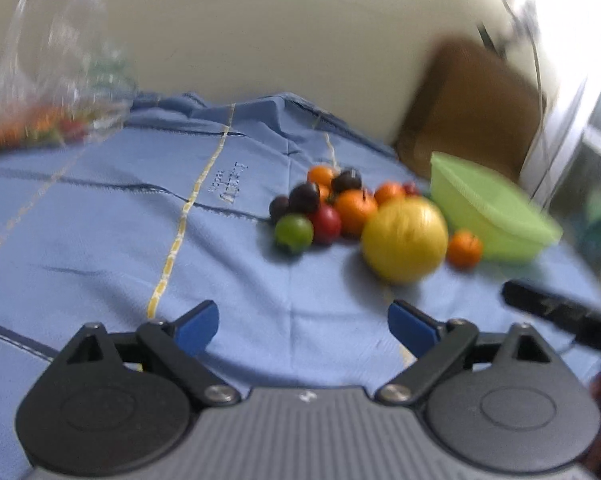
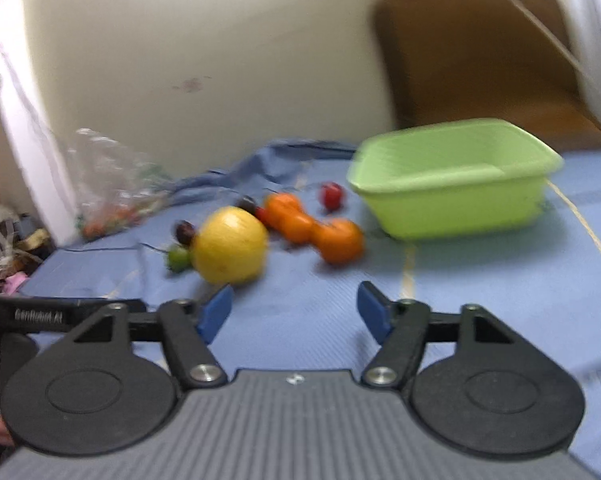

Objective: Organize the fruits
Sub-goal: 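Move the right tool toward the yellow grapefruit, then close the right tool on the grapefruit and lift it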

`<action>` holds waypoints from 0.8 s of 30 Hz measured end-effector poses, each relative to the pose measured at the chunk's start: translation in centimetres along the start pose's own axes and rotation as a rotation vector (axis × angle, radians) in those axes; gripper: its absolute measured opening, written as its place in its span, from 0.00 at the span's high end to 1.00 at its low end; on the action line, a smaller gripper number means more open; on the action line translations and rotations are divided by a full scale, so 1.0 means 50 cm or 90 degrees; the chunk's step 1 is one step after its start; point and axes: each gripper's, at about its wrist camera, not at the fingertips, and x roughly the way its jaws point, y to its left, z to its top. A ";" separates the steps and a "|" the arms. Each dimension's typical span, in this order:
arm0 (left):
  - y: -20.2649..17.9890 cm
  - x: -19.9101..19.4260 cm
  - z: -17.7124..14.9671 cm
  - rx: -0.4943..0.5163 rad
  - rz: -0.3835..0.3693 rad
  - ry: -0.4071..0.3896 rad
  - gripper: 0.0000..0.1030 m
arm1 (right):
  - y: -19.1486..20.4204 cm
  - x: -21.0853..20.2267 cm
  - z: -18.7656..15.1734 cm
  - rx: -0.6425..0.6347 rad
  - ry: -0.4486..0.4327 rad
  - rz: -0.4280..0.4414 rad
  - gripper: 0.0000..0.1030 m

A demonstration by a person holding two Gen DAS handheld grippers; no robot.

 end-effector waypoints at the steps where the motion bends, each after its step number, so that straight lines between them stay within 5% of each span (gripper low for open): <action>1: 0.012 0.000 0.011 -0.028 -0.024 0.004 0.12 | 0.003 0.010 0.013 0.001 -0.001 0.021 0.35; 4: 0.029 -0.002 0.030 -0.077 -0.051 0.004 0.15 | 0.002 0.051 0.055 0.045 0.004 0.073 0.35; 7: 0.029 -0.003 0.033 -0.062 -0.028 -0.007 0.15 | -0.008 0.106 0.083 0.098 0.037 0.109 0.35; 15: 0.052 0.004 0.024 -0.078 -0.039 -0.003 0.14 | 0.002 0.172 0.069 0.120 0.111 0.103 0.39; 19: 0.059 -0.005 0.016 -0.082 -0.051 -0.007 0.13 | 0.044 0.134 0.054 0.011 0.100 0.088 0.40; 24: 0.063 -0.039 0.009 -0.090 -0.086 -0.022 0.09 | 0.174 0.078 -0.018 -0.337 0.058 0.057 0.40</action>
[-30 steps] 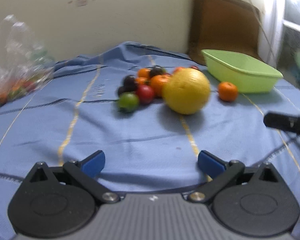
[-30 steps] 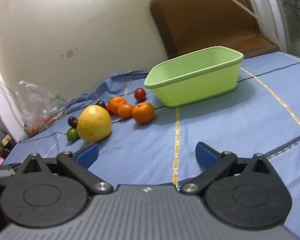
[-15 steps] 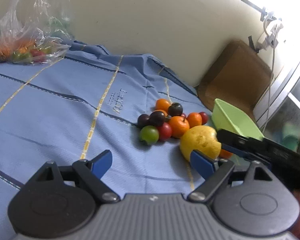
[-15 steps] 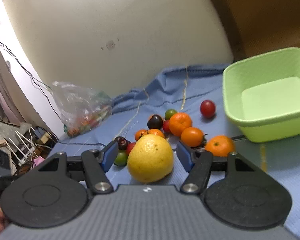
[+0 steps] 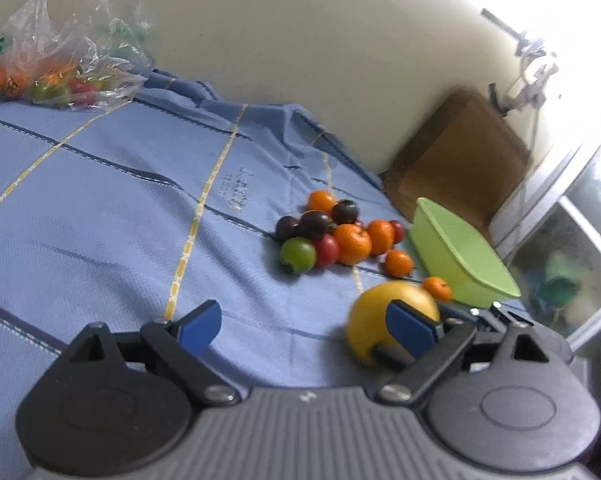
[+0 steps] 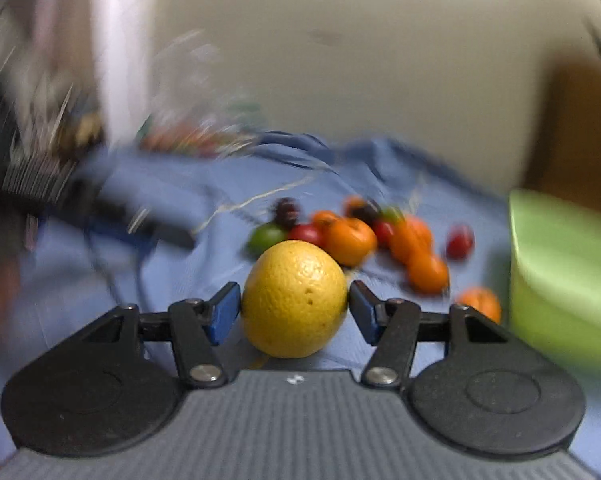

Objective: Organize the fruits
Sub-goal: 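Close the right tool on the grapefruit and lift it, then clamp the grapefruit with the left tool too and carry it over the green basin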

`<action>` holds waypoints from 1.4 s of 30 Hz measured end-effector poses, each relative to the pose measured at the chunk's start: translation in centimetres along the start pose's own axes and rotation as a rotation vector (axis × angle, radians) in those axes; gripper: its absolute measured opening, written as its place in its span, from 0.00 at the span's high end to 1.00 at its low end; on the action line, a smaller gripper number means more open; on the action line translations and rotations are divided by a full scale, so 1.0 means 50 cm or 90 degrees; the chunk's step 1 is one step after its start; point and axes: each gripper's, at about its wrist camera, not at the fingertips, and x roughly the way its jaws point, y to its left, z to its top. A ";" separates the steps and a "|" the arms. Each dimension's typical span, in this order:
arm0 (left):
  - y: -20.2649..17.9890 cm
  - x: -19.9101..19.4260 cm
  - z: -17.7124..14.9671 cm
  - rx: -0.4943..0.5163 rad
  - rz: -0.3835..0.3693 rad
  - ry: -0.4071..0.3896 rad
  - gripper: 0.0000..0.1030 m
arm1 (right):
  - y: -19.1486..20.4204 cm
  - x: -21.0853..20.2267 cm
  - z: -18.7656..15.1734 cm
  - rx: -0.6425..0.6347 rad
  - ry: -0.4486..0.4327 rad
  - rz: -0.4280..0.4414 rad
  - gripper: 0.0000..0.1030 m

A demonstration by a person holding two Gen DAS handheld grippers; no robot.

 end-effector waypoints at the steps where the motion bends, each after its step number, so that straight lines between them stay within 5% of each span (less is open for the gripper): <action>1: -0.002 -0.007 -0.002 0.004 -0.006 -0.002 0.08 | 0.033 -0.007 -0.004 -0.076 -0.007 -0.013 0.40; 4: -0.012 -0.021 -0.009 0.019 -0.015 -0.006 0.07 | 0.106 -0.038 -0.020 -0.231 -0.058 -0.005 0.40; 8: -0.021 -0.026 -0.016 0.026 -0.030 -0.001 0.07 | 0.138 -0.062 -0.029 -0.271 -0.077 0.025 0.38; 14: -0.033 -0.019 -0.027 0.039 -0.030 0.014 0.08 | 0.066 -0.093 -0.014 -0.095 -0.056 0.108 0.25; 21: -0.051 -0.017 -0.041 0.067 -0.018 0.028 0.17 | 0.017 -0.069 -0.024 0.031 -0.024 0.114 0.18; 25: -0.049 -0.029 -0.055 0.075 -0.014 0.027 0.23 | 0.024 -0.054 -0.029 0.048 -0.005 0.158 0.18; 35: -0.070 -0.018 -0.061 0.102 0.010 0.029 0.40 | 0.027 -0.028 -0.032 0.082 0.009 0.143 0.19; 37: -0.083 -0.018 -0.064 0.120 0.023 0.025 0.40 | 0.034 -0.030 -0.030 0.067 0.005 0.151 0.33; 42: -0.113 -0.009 -0.056 0.134 0.027 0.032 0.45 | 0.027 -0.034 -0.031 0.065 0.007 0.151 0.34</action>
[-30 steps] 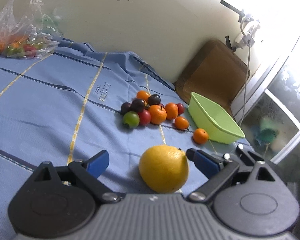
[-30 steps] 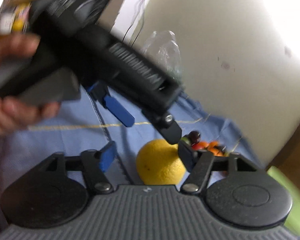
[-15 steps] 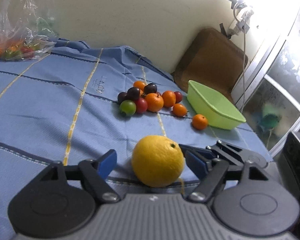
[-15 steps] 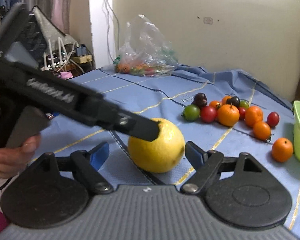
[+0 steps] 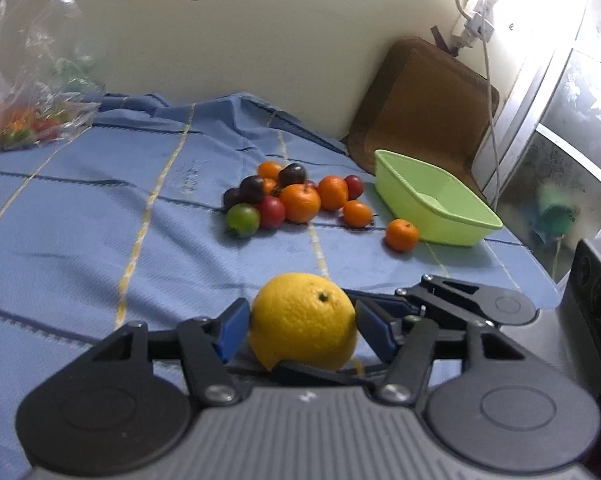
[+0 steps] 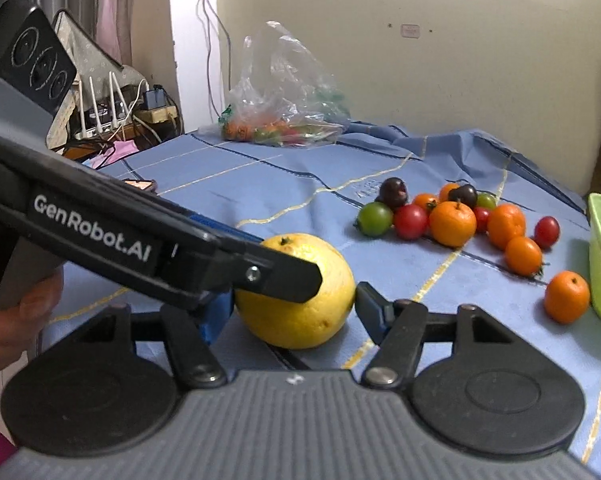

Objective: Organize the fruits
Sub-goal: 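Clamp the grapefruit with the left tool too and carry it over the green basin, then open both tools to drop the grapefruit into the basin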

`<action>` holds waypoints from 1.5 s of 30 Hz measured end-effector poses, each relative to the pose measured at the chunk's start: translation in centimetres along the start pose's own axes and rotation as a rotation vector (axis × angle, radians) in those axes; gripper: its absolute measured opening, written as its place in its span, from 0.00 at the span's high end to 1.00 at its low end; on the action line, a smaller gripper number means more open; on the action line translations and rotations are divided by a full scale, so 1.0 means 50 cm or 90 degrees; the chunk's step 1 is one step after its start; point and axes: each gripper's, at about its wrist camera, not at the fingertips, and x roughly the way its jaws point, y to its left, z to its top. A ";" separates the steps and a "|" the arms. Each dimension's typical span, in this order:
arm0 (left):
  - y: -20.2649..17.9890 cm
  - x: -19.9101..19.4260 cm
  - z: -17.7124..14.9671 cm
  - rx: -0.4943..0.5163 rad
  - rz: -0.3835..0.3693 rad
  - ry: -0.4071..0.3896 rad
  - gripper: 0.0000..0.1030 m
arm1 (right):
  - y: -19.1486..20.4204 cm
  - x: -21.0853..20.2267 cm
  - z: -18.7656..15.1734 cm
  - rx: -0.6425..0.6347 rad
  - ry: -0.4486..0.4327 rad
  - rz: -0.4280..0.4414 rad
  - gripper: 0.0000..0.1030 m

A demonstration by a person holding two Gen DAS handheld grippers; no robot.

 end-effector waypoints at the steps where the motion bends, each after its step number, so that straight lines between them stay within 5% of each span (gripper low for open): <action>1: -0.008 0.002 0.007 0.003 -0.005 -0.001 0.47 | -0.004 -0.005 -0.001 0.002 -0.003 -0.008 0.34; 8: -0.143 0.057 0.105 0.084 -0.072 -0.032 0.48 | -0.092 -0.090 0.005 0.038 -0.078 -0.108 0.34; 14: -0.295 0.177 0.195 0.168 -0.130 -0.045 0.48 | -0.228 -0.167 0.028 0.058 -0.122 -0.237 0.34; 21: -0.368 0.341 0.245 0.133 -0.184 0.013 0.47 | -0.393 -0.183 0.036 0.085 -0.072 -0.311 0.34; 29: -0.380 0.439 0.232 0.106 -0.167 0.075 0.36 | -0.467 -0.150 0.007 0.108 -0.016 -0.317 0.33; 33: -0.365 0.418 0.220 0.093 -0.170 0.065 0.35 | -0.454 -0.160 0.004 0.111 -0.061 -0.330 0.27; 40: -0.273 0.248 0.189 0.096 -0.184 -0.044 0.22 | -0.386 -0.205 -0.006 0.128 -0.146 -0.332 0.27; 45: -0.130 0.125 0.125 0.075 -0.097 -0.094 0.22 | -0.357 -0.207 -0.007 0.147 -0.172 -0.291 0.27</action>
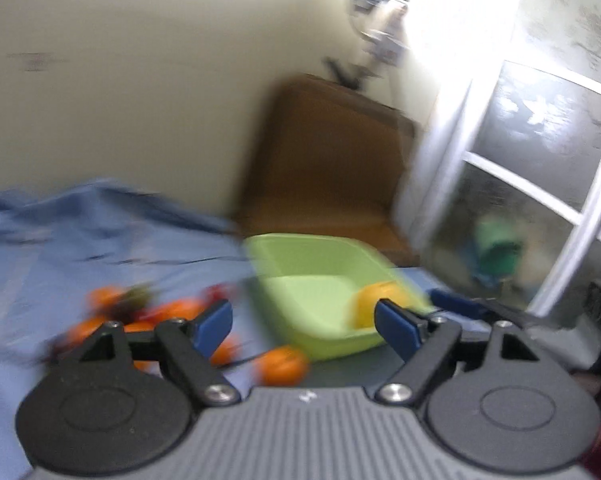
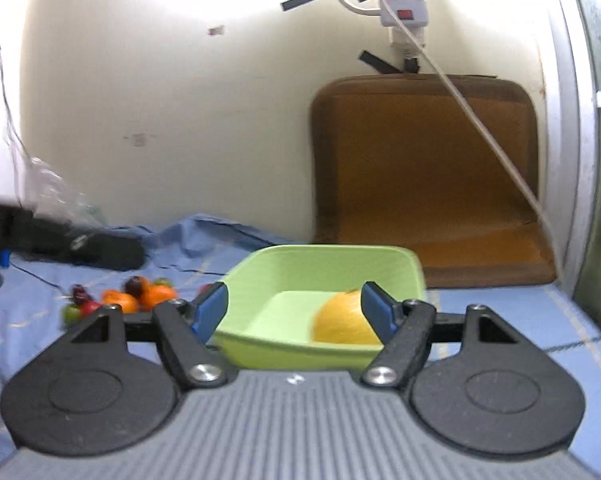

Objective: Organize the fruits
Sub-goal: 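Open both tools to drop the grapefruit into the basin, then move the right tool to a tangerine while the left tool moves to a dark plum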

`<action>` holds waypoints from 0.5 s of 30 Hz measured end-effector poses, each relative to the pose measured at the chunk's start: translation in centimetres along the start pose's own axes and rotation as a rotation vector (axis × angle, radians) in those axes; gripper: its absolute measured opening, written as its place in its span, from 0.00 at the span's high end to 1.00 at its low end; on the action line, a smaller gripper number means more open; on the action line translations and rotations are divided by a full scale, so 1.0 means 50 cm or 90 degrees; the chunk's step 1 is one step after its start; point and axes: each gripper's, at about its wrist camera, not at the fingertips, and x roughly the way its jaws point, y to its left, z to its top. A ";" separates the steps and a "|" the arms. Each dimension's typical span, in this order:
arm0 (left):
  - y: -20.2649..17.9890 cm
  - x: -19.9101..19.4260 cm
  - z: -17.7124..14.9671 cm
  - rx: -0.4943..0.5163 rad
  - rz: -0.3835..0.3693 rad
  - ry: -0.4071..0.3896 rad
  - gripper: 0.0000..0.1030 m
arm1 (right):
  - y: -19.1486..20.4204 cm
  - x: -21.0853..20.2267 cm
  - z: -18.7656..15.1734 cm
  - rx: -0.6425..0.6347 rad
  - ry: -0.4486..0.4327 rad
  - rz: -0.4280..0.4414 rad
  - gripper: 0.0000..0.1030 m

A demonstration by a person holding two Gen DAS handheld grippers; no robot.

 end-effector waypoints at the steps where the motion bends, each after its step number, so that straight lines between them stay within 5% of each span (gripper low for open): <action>1: 0.031 -0.028 -0.017 -0.010 0.031 -0.004 0.22 | 0.010 0.002 -0.004 0.006 0.007 0.015 0.27; 8: 0.196 -0.121 -0.099 -0.103 0.190 -0.004 0.24 | 0.144 0.054 -0.031 -0.031 0.073 0.114 0.38; 10: 0.221 -0.127 -0.103 -0.117 0.199 0.001 0.24 | 0.190 0.071 -0.045 -0.058 0.098 0.133 0.49; 15: 0.203 -0.104 -0.072 -0.055 0.202 -0.010 0.24 | 0.227 0.100 -0.062 -0.088 0.110 0.098 0.49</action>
